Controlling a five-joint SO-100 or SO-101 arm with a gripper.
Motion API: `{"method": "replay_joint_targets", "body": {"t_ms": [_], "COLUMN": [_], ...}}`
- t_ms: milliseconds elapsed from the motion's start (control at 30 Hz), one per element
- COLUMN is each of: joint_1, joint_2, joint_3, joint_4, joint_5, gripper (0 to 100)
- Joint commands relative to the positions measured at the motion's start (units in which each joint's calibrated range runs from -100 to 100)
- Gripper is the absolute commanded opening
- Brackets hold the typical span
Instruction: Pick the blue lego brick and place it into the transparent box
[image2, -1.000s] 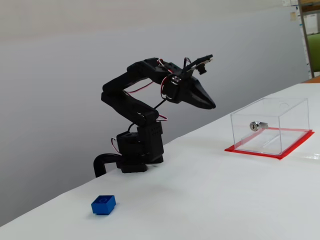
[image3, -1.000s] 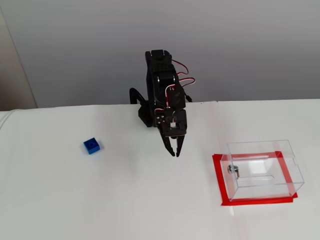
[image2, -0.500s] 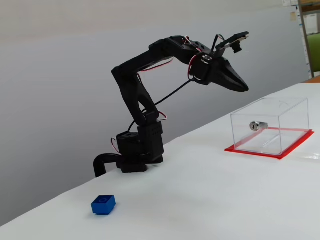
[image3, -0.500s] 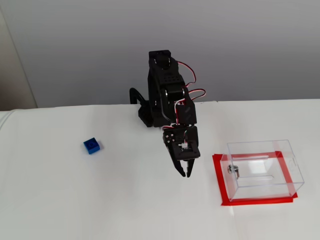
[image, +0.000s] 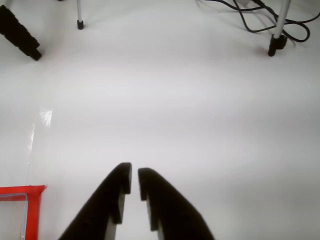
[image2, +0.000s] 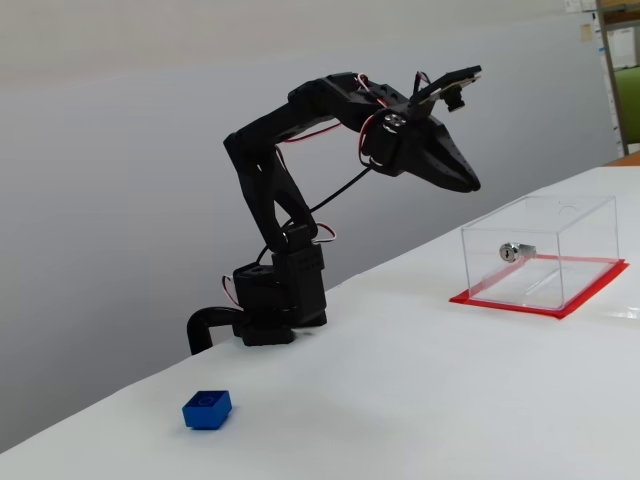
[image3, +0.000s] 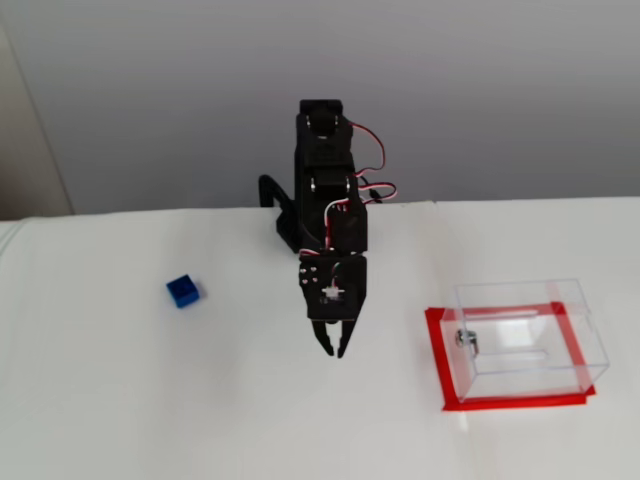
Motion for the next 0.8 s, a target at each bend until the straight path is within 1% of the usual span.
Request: {"method": "replay_joint_targets", "body": {"t_ms": [0,233,767], "joint_1": [4.4,12.9,37.6], "joint_2": [-0.4,-0.4,0.3], "joint_3": [-3.9,-4.0,-4.8], "joint_4": [-0.2,-0.2,-0.2], "joint_5": [-0.7,-0.7,-0.7], "gripper": [1,1,2]}}
